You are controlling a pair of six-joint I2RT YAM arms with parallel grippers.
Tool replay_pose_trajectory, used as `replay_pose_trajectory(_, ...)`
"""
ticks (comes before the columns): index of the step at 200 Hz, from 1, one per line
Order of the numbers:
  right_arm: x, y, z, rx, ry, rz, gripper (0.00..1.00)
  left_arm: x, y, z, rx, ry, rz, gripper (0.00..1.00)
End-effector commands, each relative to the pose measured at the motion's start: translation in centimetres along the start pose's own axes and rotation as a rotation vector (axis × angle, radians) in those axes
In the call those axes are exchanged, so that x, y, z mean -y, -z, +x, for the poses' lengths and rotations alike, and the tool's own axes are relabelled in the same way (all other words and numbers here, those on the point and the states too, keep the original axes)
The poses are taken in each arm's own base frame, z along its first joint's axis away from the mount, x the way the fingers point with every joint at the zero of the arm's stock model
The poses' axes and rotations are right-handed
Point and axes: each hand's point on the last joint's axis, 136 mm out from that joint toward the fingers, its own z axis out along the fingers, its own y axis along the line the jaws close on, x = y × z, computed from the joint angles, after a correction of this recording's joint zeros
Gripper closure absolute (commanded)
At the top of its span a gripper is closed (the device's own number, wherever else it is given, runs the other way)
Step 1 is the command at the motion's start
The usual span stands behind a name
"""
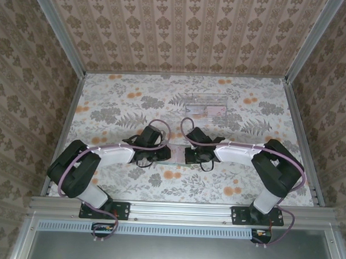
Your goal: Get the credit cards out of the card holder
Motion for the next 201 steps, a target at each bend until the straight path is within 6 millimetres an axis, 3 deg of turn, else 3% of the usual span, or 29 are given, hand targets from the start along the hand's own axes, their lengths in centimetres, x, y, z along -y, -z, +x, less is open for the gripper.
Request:
replay_pose_trajectory(1,-0.8,-1.2,0.6,-0.040,-0.004,-0.020,0.94,-1.4,-0.3,1.3,-0.039,-0.001,-0.045,0.84)
replay_pose_trajectory(77,-1.3,-1.3,0.4,-0.046,0.001,-0.025,0.94,-1.0,-0.1,1.1,-0.036,0.001,-0.031,0.84)
replay_pose_trajectory(137,-0.9,-1.5,0.8,-0.055,-0.004,-0.014,0.94,1.4,1.2,-0.2,0.007,0.002,0.040,0.83)
replay_pose_trajectory(165,-0.8,-1.5,0.8,-0.055,-0.003,-0.012,0.94,2.4,1.1,-0.5,0.012,0.017,0.089,0.83)
replay_pose_trajectory(201,-0.9,-1.5,0.7,-0.051,-0.003,-0.016,0.94,2.3,0.1,-0.2,-0.013,0.032,0.086,0.81)
